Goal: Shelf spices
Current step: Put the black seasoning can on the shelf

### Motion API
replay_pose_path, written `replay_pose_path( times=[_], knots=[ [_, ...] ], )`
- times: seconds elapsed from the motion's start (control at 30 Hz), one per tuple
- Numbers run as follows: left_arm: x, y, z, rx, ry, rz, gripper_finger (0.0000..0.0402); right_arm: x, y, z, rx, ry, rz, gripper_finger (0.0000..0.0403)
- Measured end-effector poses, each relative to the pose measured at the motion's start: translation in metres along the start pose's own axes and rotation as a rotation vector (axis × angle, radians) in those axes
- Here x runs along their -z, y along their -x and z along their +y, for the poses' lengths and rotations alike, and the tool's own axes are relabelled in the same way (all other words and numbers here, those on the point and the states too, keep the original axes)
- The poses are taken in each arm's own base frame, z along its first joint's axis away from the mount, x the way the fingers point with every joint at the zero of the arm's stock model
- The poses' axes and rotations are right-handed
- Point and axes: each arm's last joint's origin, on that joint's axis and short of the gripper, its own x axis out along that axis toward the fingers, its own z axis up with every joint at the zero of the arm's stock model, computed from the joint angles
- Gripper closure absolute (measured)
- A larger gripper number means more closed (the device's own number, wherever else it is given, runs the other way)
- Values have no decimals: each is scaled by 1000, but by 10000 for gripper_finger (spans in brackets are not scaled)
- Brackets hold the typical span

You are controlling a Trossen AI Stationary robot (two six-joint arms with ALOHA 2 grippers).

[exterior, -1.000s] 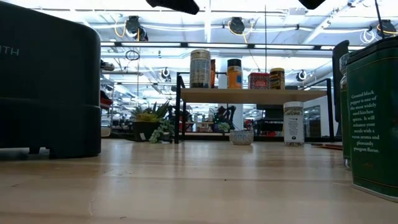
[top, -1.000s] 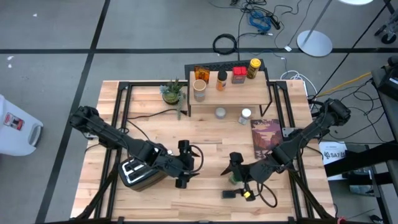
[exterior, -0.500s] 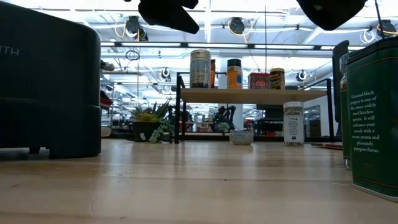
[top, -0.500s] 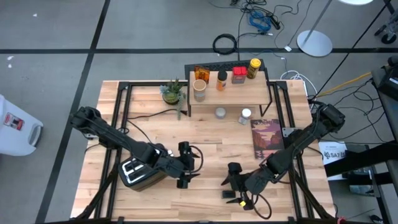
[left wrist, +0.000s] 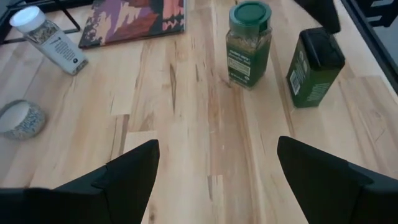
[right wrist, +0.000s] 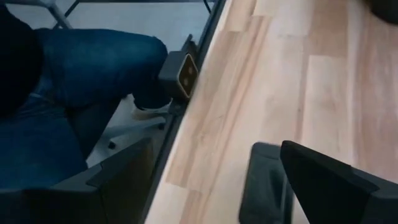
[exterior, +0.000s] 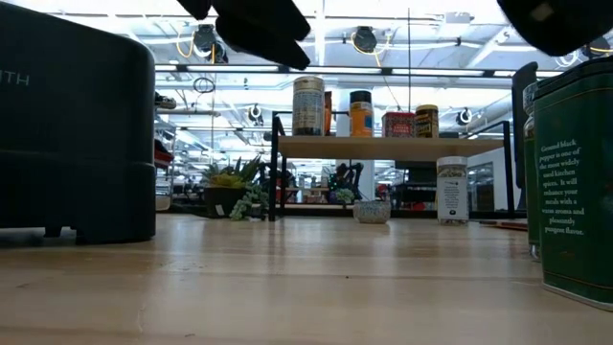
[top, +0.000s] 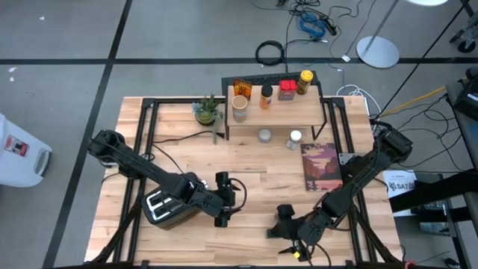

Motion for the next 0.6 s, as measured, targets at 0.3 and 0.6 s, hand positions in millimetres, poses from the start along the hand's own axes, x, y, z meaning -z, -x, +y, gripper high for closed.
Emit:
replay_pose_path(
  times=[0.3, 0.6],
  knots=[
    [7, -14, -5, -2, -8, 19, 66, 14, 3, 8, 35, -51, 72, 65],
    [10, -23, -9, 19, -12, 19, 66, 24, 7, 10, 137, -103, 98, 65]
  ],
)
